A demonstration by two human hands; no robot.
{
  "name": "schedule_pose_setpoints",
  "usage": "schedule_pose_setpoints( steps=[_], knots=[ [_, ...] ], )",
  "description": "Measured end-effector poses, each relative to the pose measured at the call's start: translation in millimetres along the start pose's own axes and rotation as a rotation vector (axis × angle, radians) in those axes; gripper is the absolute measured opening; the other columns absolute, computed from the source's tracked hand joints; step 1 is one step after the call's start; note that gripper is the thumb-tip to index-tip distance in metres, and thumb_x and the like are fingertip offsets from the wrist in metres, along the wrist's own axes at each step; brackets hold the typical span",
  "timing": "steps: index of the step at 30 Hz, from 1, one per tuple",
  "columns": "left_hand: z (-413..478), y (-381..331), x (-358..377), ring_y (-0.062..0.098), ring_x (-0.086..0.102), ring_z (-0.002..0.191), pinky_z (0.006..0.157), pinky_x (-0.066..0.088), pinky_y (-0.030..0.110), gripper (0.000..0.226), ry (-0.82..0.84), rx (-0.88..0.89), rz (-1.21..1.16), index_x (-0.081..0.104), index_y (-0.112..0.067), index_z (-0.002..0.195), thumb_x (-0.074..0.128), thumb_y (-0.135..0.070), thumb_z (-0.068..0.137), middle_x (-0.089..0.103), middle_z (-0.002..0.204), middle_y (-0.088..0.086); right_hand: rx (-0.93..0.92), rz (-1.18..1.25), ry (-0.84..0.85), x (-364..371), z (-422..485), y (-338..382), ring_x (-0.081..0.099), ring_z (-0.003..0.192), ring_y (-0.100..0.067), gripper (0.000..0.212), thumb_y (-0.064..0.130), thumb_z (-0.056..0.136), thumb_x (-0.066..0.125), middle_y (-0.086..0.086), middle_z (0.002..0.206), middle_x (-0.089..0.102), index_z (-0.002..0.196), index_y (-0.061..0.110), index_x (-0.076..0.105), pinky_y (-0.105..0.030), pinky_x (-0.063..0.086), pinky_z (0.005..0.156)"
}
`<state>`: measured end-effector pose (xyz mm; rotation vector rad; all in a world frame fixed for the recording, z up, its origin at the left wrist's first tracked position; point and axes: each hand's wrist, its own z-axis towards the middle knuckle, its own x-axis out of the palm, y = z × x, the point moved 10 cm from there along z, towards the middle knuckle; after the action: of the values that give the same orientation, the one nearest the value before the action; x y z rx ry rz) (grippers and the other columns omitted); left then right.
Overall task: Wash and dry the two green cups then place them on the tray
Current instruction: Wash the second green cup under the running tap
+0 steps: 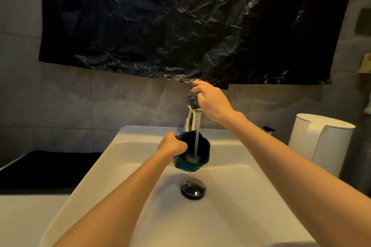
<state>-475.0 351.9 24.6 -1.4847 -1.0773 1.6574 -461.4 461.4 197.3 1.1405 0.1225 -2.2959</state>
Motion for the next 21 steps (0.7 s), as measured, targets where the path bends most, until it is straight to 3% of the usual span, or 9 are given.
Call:
schedule_pose_setpoints(
  steps=[2,4,7,10,12,15,18,20,21],
  knots=[
    [0,-1,0,0.025,0.052,0.097,0.079,0.049,0.033,0.04,-0.006,0.002,0.007,0.048,-0.012,0.125,0.06,-0.008,0.087,0.056,0.113,0.012,-0.026,-0.03,-0.002,-1,-1,1,0.038,0.136,-0.019,0.038,0.014,0.1,0.029,-0.002,0.147,0.044,0.122,0.015,0.06,-0.034,0.023,0.114],
    [-1,-3,-1,0.026,0.052,0.095,0.075,0.048,0.033,0.04,-0.011,0.005,0.018,0.049,-0.012,0.124,0.06,-0.008,0.086,0.057,0.111,0.012,-0.062,-0.083,-0.011,-1,-4,5,0.051,0.117,-0.029,0.033,0.014,0.098,0.029,-0.01,0.132,0.058,0.111,0.017,0.059,-0.043,0.028,0.111],
    [-5,-8,-2,0.026,0.051,0.093,0.073,0.046,0.033,0.039,-0.023,0.027,0.036,0.05,-0.012,0.122,0.059,-0.007,0.084,0.056,0.108,0.011,-0.104,-0.096,-0.003,1,-14,10,0.053,0.093,-0.032,0.025,0.012,0.097,0.03,-0.016,0.111,0.063,0.111,0.016,0.05,-0.04,0.038,0.093],
    [-9,-14,-5,0.025,0.05,0.095,0.077,0.047,0.034,0.04,-0.036,0.064,0.049,0.051,-0.015,0.122,0.06,-0.006,0.084,0.056,0.107,0.009,-0.04,0.118,0.115,4,-22,6,0.058,0.091,-0.026,0.042,0.007,0.095,0.035,-0.012,0.133,0.053,0.133,0.025,0.042,-0.04,0.048,0.082],
    [-10,-17,-6,0.026,0.052,0.096,0.08,0.05,0.037,0.039,-0.037,0.094,0.061,0.053,-0.016,0.121,0.06,-0.006,0.084,0.058,0.107,0.009,0.006,0.269,0.103,0,-34,0,0.06,0.084,-0.021,0.054,0.004,0.093,0.04,-0.005,0.142,0.047,0.141,0.029,0.035,-0.042,0.05,0.081],
    [-14,-24,-5,0.027,0.056,0.098,0.082,0.051,0.038,0.037,-0.051,0.15,0.084,0.058,-0.015,0.117,0.061,-0.004,0.081,0.063,0.107,0.01,0.146,0.371,0.033,0,-65,-29,0.057,0.104,-0.021,0.05,0.009,0.089,0.049,0.002,0.137,0.052,0.136,0.026,0.042,-0.039,0.048,0.089],
    [-18,-32,-1,0.028,0.058,0.099,0.088,0.052,0.043,0.037,-0.058,0.215,0.149,0.059,-0.015,0.114,0.062,-0.005,0.079,0.065,0.107,0.011,0.333,0.404,0.357,48,-104,-55,0.054,0.114,-0.02,0.057,0.014,0.086,0.058,-0.002,0.133,0.05,0.139,0.02,0.038,-0.035,0.049,0.088],
    [-25,-42,5,0.028,0.059,0.1,0.088,0.052,0.041,0.038,-0.062,0.286,0.245,0.057,-0.015,0.117,0.062,-0.007,0.079,0.064,0.109,0.009,0.422,0.397,0.55,77,-127,-63,0.06,0.098,-0.02,0.055,0.015,0.088,0.059,-0.005,0.123,0.054,0.137,0.018,0.035,-0.035,0.054,0.08],
    [-30,-48,9,0.027,0.058,0.101,0.087,0.052,0.039,0.041,-0.067,0.337,0.302,0.056,-0.016,0.119,0.062,-0.008,0.08,0.063,0.111,0.008,0.45,0.412,0.554,84,-134,-66,0.062,0.089,-0.018,0.049,0.016,0.09,0.057,-0.007,0.119,0.057,0.134,0.016,0.036,-0.034,0.056,0.076]
  ],
)
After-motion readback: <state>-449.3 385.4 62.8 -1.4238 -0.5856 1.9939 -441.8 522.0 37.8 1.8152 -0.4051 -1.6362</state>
